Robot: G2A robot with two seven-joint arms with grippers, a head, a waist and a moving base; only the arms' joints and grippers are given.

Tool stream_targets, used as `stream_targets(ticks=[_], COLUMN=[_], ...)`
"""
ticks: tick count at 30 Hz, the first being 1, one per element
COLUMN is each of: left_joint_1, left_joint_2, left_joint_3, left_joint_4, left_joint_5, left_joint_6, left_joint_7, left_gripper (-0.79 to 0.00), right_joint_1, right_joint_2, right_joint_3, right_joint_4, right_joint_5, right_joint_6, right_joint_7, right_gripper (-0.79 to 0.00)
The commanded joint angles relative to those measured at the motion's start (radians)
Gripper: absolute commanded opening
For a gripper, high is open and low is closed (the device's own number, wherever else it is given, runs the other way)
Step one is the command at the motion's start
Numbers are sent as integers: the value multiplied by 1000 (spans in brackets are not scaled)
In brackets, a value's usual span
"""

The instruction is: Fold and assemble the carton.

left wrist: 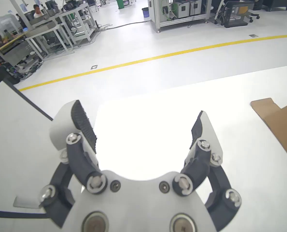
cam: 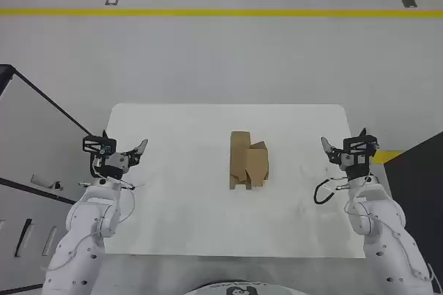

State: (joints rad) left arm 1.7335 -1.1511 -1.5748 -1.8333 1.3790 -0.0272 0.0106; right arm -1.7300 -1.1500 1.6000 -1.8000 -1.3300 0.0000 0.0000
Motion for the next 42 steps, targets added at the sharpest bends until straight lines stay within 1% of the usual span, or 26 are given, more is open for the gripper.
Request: stream_targets(ticks=[1, 3, 4, 11, 13, 15, 18, 22, 24, 26, 33, 35, 37, 39, 42], left_joint_1=[19, 37, 41, 41, 44, 58, 69, 59, 53, 44, 44, 38, 31, 12, -45], left_joint_2=[0, 2, 3, 3, 4, 3, 4, -2, -5, -4, -4, -4, -8, -14, -29], left_joint_3=[17, 26, 18, 18, 27, 56, 118, 221, 260, 256, 256, 258, 296, 352, 455], left_joint_4=[-31, -59, -68, -68, -82, -109, -135, -129, -127, -130, -130, -118, -109, -87, -35], left_joint_5=[33, 78, 96, 96, 113, 128, 228, 299, 323, 360, 360, 375, 372, 382, 415], left_joint_6=[-23, -44, -42, -42, -55, -92, -126, -146, -159, -137, -137, -133, -148, -160, -155], left_joint_7=[-6, -30, -21, -21, -11, 2, 4, -16, -27, -46, -46, -48, -42, -42, -49], left_gripper=[0, 0, 0, 0, 0, 0, 0, 0, 0, 0, 0, 0, 0, 0, 0], right_joint_1=[0, 0, 0, 0, 0, 0, 0, 0, 0, 0, 0, 0, 0, 0, 0], right_joint_2=[0, 0, 0, 0, 0, 0, 0, 0, 0, 0, 0, 0, 0, 0, 0], right_joint_3=[0, 0, 0, 0, 0, 0, 0, 0, 0, 0, 0, 0, 0, 0, 0], right_joint_4=[0, 0, 0, 0, 0, 0, 0, 0, 0, 0, 0, 0, 0, 0, 0], right_joint_5=[0, 0, 0, 0, 0, 0, 0, 0, 0, 0, 0, 0, 0, 0, 0], right_joint_6=[0, 0, 0, 0, 0, 0, 0, 0, 0, 0, 0, 0, 0, 0, 0], right_joint_7=[0, 0, 0, 0, 0, 0, 0, 0, 0, 0, 0, 0, 0, 0, 0], right_gripper=[0, 0, 0, 0, 0, 0, 0, 0, 0, 0, 0, 0, 0, 0, 0])
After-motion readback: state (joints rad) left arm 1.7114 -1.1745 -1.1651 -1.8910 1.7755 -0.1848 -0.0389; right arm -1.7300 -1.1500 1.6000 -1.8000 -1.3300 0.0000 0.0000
